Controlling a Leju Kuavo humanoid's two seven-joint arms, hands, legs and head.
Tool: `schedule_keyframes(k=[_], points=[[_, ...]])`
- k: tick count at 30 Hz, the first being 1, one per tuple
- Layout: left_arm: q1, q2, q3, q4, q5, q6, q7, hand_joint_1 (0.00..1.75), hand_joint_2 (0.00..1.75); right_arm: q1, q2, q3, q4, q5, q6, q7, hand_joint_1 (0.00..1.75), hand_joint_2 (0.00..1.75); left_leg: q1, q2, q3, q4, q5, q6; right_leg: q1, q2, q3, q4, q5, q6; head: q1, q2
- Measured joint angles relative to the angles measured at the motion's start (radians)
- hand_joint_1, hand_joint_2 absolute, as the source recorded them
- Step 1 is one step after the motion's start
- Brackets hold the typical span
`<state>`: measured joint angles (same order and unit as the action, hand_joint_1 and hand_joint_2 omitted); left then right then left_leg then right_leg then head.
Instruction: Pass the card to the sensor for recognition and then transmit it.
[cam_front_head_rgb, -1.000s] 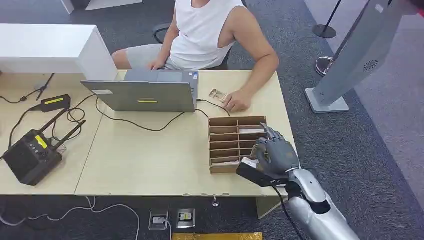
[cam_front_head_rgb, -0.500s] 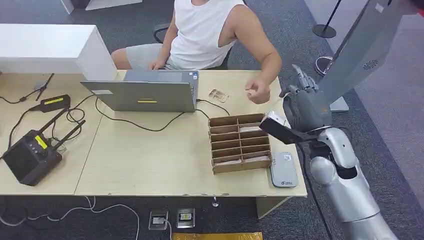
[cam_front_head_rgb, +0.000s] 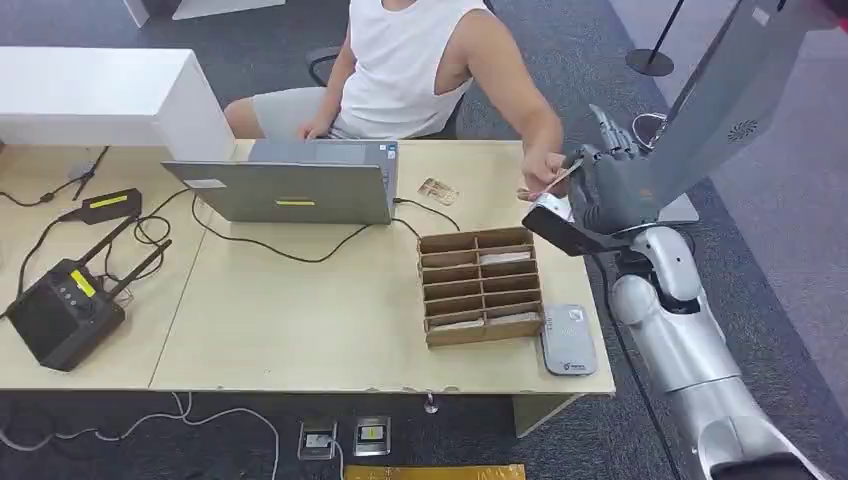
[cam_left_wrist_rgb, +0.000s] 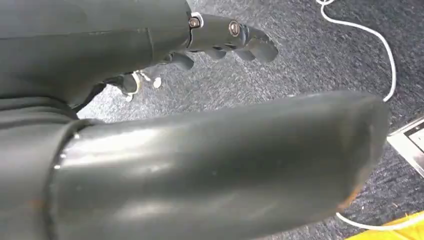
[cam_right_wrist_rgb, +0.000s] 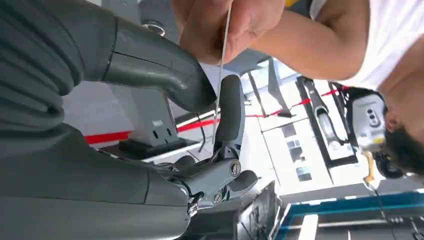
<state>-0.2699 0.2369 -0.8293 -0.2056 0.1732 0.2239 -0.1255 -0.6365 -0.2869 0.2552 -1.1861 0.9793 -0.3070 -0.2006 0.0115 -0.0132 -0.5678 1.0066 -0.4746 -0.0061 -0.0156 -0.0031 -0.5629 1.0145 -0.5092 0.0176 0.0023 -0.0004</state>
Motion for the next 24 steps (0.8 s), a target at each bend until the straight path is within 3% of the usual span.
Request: schedule_keyframes(k=[4,5,6,7,17,24], points=[[-0.004,0.000,0.000,0.000,-0.006,-0.006,0.004,0.00,0.00,-0.028,0.016,0.011,0.128,-0.023,-0.043,-0.013,1.71,1.75,0.000,0.000,0.000,0.000,0.000,0.000,0.000,0.000,0.000,0.000,0.000,0.000,0.000,0.000],[-0.005,0.000,0.000,0.000,-0.007,-0.009,0.004,0.00,0.00,-0.030,0.019,0.012,0.152,-0.025,-0.050,-0.015,0.59,1.75,0.000,0.000,0.000,0.000,0.000,0.000,0.000,0.000,0.000,0.000,0.000,0.000,0.000,0.000],[-0.006,0.000,0.000,0.000,-0.008,-0.011,0.004,0.00,0.00,-0.032,0.021,0.013,0.178,-0.028,-0.059,-0.018,0.10,1.75,0.000,0.000,0.000,0.000,0.000,0.000,0.000,0.000,0.000,0.000,0.000,0.000,0.000,0.000],[-0.005,0.000,0.000,0.000,-0.009,-0.013,0.004,0.00,0.00,-0.032,0.024,0.018,0.205,-0.030,-0.066,-0.021,0.00,1.75,0.000,0.000,0.000,0.000,0.000,0.000,0.000,0.000,0.000,0.000,0.000,0.000,0.000,0.000],[-0.001,0.001,0.000,0.000,-0.006,-0.006,0.008,0.00,0.00,-0.033,0.036,0.026,0.341,-0.076,-0.182,-0.022,0.00,1.75,0.000,0.000,0.000,0.000,0.000,0.000,0.000,0.001,-0.001,0.000,0.000,0.000,0.000,0.000],[0.009,0.002,0.000,0.000,-0.006,-0.003,0.008,0.00,0.00,-0.082,-0.009,0.003,0.335,-0.144,-0.290,-0.040,0.00,1.75,0.000,0.000,0.000,0.000,0.000,0.000,0.000,0.001,-0.001,0.000,0.000,0.000,0.000,0.000]])
